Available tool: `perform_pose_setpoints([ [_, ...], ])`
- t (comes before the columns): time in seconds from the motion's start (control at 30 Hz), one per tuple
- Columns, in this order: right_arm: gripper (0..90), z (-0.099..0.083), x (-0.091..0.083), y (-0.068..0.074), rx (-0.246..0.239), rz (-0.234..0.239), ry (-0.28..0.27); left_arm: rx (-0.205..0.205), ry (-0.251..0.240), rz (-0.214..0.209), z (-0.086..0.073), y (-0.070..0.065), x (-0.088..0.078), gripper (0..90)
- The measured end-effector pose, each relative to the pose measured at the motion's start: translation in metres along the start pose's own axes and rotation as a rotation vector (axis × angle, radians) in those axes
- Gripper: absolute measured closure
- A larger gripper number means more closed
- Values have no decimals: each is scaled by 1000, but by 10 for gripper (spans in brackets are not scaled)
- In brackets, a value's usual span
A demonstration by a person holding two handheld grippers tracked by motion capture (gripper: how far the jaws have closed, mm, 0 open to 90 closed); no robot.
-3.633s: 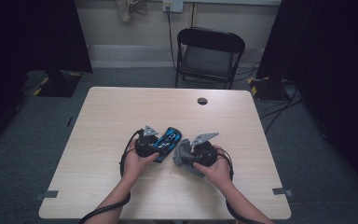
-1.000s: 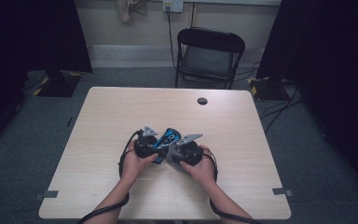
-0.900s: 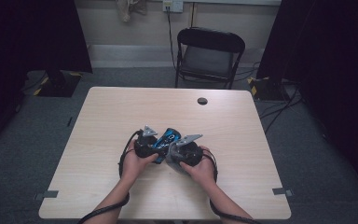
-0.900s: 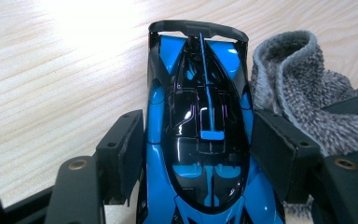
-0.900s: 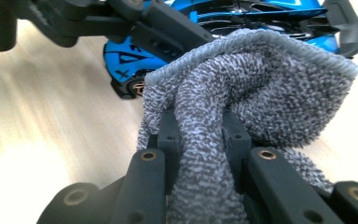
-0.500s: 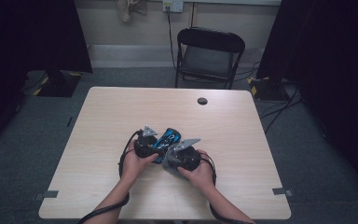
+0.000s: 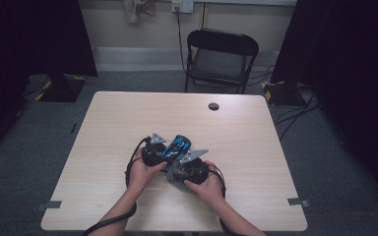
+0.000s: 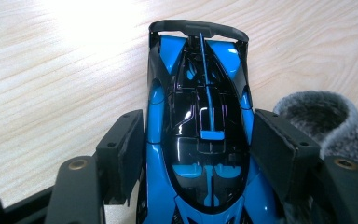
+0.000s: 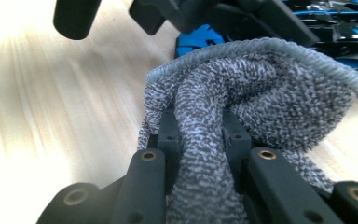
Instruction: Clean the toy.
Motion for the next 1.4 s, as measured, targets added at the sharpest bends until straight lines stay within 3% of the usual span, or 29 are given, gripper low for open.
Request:
perform_pose_setpoints([
  [0.23, 748, 0, -1, 12, -11, 48, -8, 2, -2, -1, -1, 0, 0, 355],
  [0.53, 739, -3, -16, 24, -47, 112, -33, 3, -7, 2, -1, 0, -1, 355],
  [0.87, 720, -5, -20, 25, -68, 109, -24, -8, -6, 12, 0, -1, -1, 351],
  [1.0, 631, -6, -20, 22, -57, 87, -24, -13, -15, 20, 0, -1, -1, 335],
  [1.13, 489, -7, -22, 18, -38, 80, -25, 1, -16, 40, 1, 0, -2, 217],
  [1.23, 461, -6, -26, 15, -29, 85, -33, 27, -24, 44, 4, -1, -6, 217],
  [1.4, 432, -2, -37, 13, -36, 82, -46, 34, -35, 36, 10, -4, -16, 212],
])
Point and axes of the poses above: each handheld gripper's, and its own axes: x roughly forward along the jaws, z roughly out of its top, y roughly to its left, the point moved 10 cm from there along x, roughly forward along the jaws, and after that the axes turned 11 degrees about -x, right-handed, at the moved point
